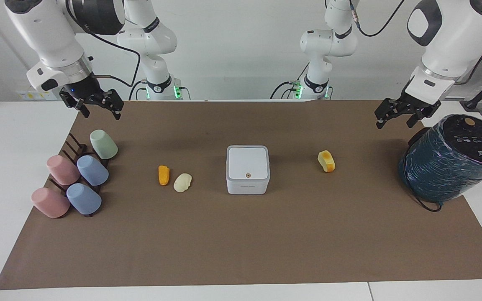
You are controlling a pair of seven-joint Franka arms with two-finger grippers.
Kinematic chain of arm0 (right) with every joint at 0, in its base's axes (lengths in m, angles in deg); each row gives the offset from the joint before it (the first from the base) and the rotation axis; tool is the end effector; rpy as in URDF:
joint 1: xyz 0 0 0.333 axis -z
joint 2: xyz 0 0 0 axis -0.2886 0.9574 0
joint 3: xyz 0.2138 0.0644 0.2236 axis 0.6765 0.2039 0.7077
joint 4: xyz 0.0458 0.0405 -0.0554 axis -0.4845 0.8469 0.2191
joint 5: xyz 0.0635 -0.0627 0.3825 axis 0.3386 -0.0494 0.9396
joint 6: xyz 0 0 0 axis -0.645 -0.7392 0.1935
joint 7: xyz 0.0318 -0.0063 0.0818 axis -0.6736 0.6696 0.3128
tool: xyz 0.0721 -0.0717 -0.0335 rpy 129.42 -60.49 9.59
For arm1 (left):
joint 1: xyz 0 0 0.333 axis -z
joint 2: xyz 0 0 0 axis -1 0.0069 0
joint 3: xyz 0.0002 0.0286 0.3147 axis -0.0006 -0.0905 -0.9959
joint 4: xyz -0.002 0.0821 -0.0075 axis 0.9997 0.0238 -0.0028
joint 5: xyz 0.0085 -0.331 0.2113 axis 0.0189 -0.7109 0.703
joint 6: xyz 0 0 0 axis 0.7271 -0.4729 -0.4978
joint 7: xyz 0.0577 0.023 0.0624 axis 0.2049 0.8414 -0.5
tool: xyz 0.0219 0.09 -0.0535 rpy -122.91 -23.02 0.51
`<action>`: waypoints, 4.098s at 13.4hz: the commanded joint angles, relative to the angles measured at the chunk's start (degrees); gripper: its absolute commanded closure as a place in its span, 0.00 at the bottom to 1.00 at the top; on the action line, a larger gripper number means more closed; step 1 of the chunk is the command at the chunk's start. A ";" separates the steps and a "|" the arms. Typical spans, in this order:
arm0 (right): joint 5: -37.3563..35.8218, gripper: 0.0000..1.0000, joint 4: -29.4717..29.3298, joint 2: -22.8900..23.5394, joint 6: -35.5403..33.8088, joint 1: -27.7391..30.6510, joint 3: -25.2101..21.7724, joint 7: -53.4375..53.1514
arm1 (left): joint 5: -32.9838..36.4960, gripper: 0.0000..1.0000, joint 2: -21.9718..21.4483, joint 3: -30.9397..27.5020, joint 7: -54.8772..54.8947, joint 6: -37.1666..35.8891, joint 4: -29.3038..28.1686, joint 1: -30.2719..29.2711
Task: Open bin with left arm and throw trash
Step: 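Reach the left gripper forward to the white lid of the bin, then grasp the lid with the left gripper while the right gripper reaches the carrot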
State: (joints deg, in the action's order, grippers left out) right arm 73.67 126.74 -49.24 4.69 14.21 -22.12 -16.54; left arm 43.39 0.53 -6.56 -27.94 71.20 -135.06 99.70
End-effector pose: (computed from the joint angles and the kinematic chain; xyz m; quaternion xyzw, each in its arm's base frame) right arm 0.5325 -0.0163 0.5961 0.9985 -0.0534 -0.0154 0.0030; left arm 0.5850 -0.0241 0.6134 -0.9999 0.0170 0.0005 0.0002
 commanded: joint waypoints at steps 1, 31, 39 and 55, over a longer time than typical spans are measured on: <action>-0.79 0.00 -0.42 -0.55 0.26 0.46 0.80 0.54 | -0.95 0.00 -0.19 -0.11 0.31 -0.75 0.69 0.02; -0.28 0.00 8.36 -2.04 11.13 0.28 2.39 3.62 | -13.17 1.00 5.43 0.94 -48.55 29.73 -9.94 26.02; -0.28 0.00 9.60 8.93 26.88 -4.11 2.47 3.53 | -15.19 1.00 9.64 0.94 -48.65 37.91 -12.23 29.72; -0.19 0.05 29.45 13.69 49.11 -7.71 2.65 11.71 | -15.19 1.00 17.39 0.85 -48.73 46.97 -12.76 31.92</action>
State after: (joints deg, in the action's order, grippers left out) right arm 73.09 153.54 -34.64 50.32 6.62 -19.63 -6.32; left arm 29.11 16.78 -5.08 -76.37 116.41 -146.77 130.56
